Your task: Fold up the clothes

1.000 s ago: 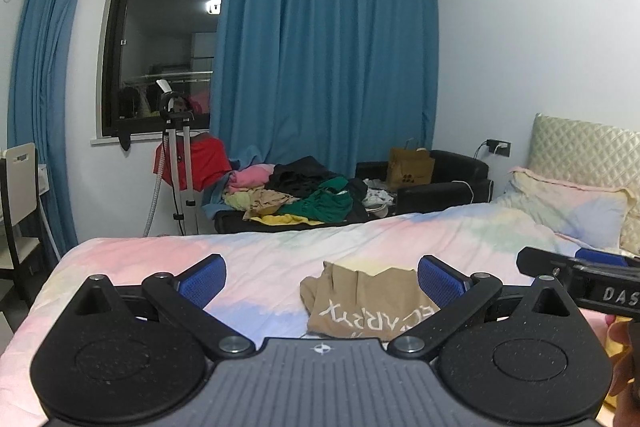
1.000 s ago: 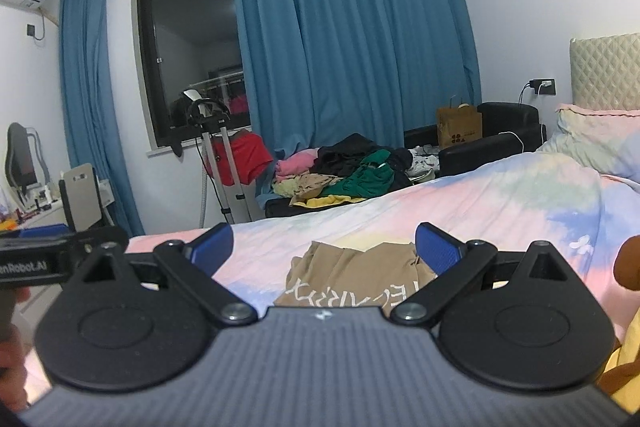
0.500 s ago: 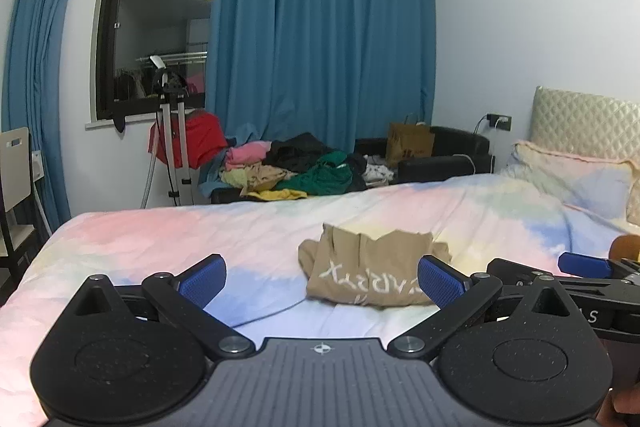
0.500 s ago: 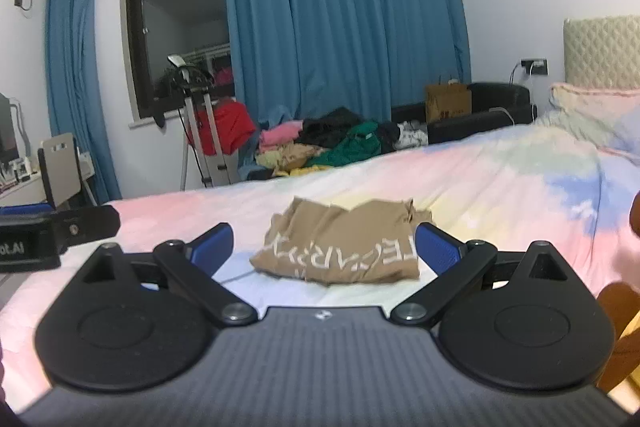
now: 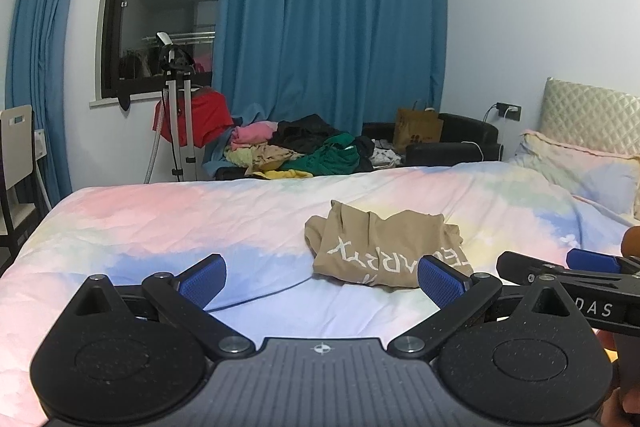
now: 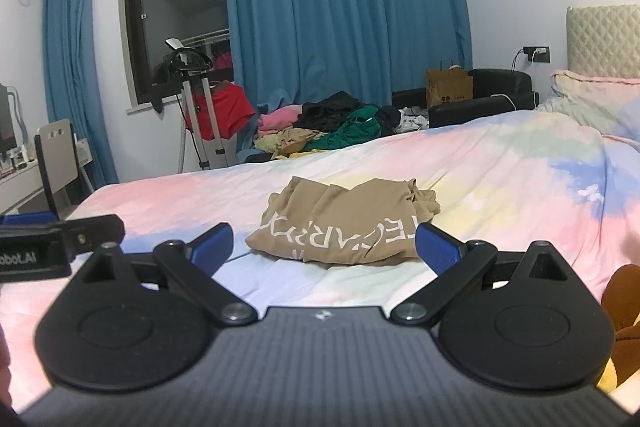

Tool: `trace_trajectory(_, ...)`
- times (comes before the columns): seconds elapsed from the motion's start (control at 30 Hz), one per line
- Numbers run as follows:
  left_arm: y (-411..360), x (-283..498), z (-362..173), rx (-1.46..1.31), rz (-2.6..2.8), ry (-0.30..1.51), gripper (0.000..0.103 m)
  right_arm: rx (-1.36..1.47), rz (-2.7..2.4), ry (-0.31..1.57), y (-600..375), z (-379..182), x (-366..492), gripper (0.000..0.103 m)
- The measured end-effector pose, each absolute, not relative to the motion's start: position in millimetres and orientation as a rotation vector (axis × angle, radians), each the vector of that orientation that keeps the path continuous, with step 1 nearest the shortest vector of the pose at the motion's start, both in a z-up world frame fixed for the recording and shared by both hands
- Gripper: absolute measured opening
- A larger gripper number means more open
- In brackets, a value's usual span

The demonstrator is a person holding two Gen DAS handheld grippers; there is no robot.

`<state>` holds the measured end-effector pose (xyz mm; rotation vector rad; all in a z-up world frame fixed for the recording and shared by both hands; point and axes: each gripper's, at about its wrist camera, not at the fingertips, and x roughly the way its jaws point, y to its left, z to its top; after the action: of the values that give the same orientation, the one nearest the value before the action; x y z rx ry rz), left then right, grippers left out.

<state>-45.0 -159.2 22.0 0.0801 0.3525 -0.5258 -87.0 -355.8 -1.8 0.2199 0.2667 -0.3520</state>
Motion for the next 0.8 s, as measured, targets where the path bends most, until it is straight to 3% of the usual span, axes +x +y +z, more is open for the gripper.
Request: trace_trajectory(0.8, -158.7, -51.2, 29.4, 0.075, -0.516, 0.362, 0.103, 0.232, -0.358, 0.284, -357.5, -4.8, -84.6, 0.099)
